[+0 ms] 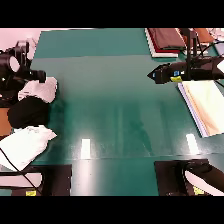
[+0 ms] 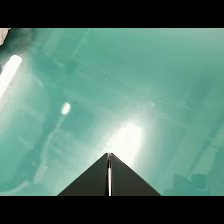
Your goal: Fold the shirts.
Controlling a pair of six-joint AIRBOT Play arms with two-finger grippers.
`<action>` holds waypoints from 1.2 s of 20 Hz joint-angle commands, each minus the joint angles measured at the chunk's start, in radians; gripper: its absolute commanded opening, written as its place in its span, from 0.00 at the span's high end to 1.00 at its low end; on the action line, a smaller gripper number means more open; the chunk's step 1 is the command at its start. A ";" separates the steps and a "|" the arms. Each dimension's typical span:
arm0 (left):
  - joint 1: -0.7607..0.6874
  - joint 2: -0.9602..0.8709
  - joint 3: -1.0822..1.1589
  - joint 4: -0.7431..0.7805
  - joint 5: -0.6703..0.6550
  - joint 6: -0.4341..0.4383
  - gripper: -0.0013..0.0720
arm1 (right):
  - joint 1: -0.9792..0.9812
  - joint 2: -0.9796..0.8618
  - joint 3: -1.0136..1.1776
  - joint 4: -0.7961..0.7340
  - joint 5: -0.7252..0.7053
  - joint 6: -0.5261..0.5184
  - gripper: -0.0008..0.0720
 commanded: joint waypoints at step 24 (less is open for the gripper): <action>-0.787 0.322 0.385 -0.106 -0.133 0.099 0.96 | -0.215 -0.028 0.604 0.000 0.063 0.012 0.97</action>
